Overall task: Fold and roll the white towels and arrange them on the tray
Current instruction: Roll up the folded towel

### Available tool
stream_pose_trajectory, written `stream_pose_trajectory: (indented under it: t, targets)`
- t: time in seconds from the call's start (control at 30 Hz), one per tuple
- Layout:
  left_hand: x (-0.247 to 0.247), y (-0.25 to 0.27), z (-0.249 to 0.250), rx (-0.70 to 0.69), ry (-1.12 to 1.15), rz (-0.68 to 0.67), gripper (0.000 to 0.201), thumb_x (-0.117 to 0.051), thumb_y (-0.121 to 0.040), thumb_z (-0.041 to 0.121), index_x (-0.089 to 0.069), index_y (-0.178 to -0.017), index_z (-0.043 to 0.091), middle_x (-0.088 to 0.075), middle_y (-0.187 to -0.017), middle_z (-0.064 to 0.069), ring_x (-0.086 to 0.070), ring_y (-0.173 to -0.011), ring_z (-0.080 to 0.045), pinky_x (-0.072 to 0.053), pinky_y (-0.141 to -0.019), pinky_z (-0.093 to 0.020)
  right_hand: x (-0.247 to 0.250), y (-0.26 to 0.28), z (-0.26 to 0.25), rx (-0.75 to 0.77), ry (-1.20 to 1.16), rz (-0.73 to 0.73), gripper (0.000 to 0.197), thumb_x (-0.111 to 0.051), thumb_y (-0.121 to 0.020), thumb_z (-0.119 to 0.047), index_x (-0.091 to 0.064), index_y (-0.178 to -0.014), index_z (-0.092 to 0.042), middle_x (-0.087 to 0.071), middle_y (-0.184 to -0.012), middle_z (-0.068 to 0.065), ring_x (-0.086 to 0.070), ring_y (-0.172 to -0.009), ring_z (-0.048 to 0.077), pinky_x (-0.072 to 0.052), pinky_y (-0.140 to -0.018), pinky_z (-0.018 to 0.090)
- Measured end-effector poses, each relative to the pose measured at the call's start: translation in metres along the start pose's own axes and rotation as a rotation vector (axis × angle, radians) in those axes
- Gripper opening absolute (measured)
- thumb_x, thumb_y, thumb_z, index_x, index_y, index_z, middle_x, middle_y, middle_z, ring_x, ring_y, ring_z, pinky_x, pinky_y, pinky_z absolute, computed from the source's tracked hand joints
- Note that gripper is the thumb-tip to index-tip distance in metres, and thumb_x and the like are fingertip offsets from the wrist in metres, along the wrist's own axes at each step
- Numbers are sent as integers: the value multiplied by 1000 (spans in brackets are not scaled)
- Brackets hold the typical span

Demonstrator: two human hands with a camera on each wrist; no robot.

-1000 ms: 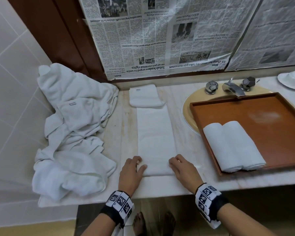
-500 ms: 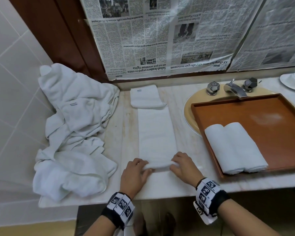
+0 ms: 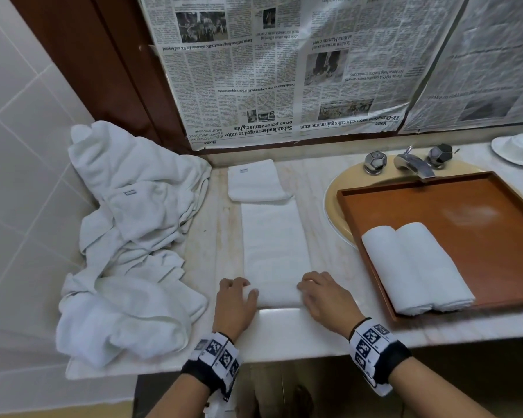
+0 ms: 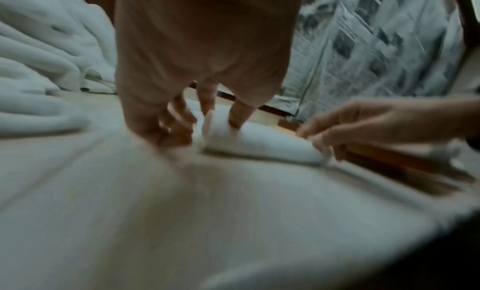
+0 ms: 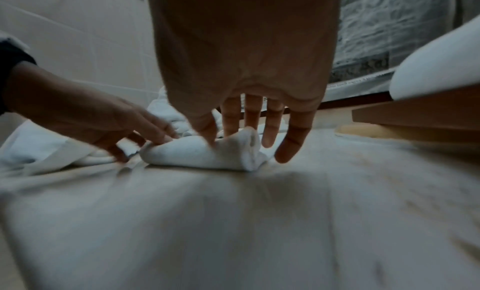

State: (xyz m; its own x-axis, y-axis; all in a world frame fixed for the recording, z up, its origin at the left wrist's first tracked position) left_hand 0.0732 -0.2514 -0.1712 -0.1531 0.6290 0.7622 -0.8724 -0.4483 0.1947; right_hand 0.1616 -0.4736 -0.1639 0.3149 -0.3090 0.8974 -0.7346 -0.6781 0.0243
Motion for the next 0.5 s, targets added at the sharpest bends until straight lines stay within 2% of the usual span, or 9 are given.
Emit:
stream_pose_trajectory:
  t: [0.03, 0.1, 0.13, 0.17, 0.23, 0.3, 0.37, 0.43, 0.5]
  targets:
    - [-1, 5, 2, -101, -37, 75, 27, -62, -94, 26, -60, -120, 21, -46, -120, -3, -52, -101, -23, -46, -86, -33, -1, 2, 0, 35, 49, -11, 35, -61, -86, -30, -63, -119, -19, -55, -123, -5, -52, -108, 19, -52, -73, 32]
    - [-8, 14, 6, -299, -164, 140, 29, -70, -85, 13, -64, -111, 23, -53, -113, -1, -54, -92, -25, -51, -67, -35, -3, 5, -2, 63, 120, -1, 41, -69, -71, -28, -65, -111, -19, -57, -115, -3, -56, -101, 20, -53, -67, 30]
    - [-10, 16, 7, -350, -214, 144, 29, -73, -82, 12, -66, -107, 23, -56, -108, 1, -56, -89, -25, -49, -61, -34, -4, 4, -4, 63, 140, 10, 40, -71, -66, -24, -65, -105, -18, -57, -111, -2, -57, -97, 21, -53, -64, 29]
    - [-11, 18, 8, -369, -244, 145, 28, -74, -81, 17, -66, -107, 24, -58, -107, 3, -57, -90, -24, -48, -60, -33, -7, 3, -5, 60, 142, 18, 36, -71, -65, -22, -65, -101, -17, -57, -107, -1, -58, -94, 21, -53, -62, 29]
    - [-11, 20, 9, -354, -263, 113, 34, -69, -81, 42, -64, -112, 28, -59, -113, 8, -56, -99, -21, -49, -65, -34, -10, -1, -9, 33, 107, 20, 26, -62, -69, -22, -66, -94, -14, -59, -99, -1, -60, -90, 22, -53, -62, 29]
    - [-10, 22, 3, -352, -306, 53, 46, -60, -79, 59, -63, -116, 31, -59, -117, 10, -54, -103, -18, -50, -69, -35, -9, -5, -11, 9, 42, 32, 30, -49, -75, -26, -68, -92, -12, -61, -95, -1, -60, -90, 22, -52, -66, 29]
    - [-6, 20, -4, -354, -279, -3, 48, -55, -82, 61, -65, -117, 31, -61, -116, 10, -55, -104, -18, -49, -75, -33, -3, -6, -13, -45, -47, -12, 33, -46, -83, -26, -68, -103, -10, -62, -100, 1, -54, -98, 21, -46, -77, 27]
    - [2, 17, -7, -293, -110, -83, 43, -58, -88, 60, -68, -118, 31, -62, -113, 12, -54, -105, -12, -42, -86, -22, 1, -6, -9, -130, -153, -75, 32, -51, -90, -27, -66, -113, -11, -63, -108, 2, -52, -102, 20, -39, -83, 25]
    - [7, 16, -10, -212, 59, -114, 36, -62, -92, 54, -69, -117, 30, -65, -110, 13, -56, -103, -7, -39, -88, -16, 5, -2, -6, -193, -261, -96, 43, -47, -89, -39, -62, -121, -15, -64, -116, 0, -56, -106, 20, -39, -88, 25]
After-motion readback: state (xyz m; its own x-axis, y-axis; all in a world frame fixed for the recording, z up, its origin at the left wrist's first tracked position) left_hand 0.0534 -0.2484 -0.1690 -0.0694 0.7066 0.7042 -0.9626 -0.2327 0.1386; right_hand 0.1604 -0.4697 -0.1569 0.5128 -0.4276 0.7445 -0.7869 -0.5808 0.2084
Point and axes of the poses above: each hand's wrist, its own y-axis away from the middle knuckle, its own x-axis out of the back of the hand, z = x × y, the point moved 2 cm from there along -y, towards the middle knuckle
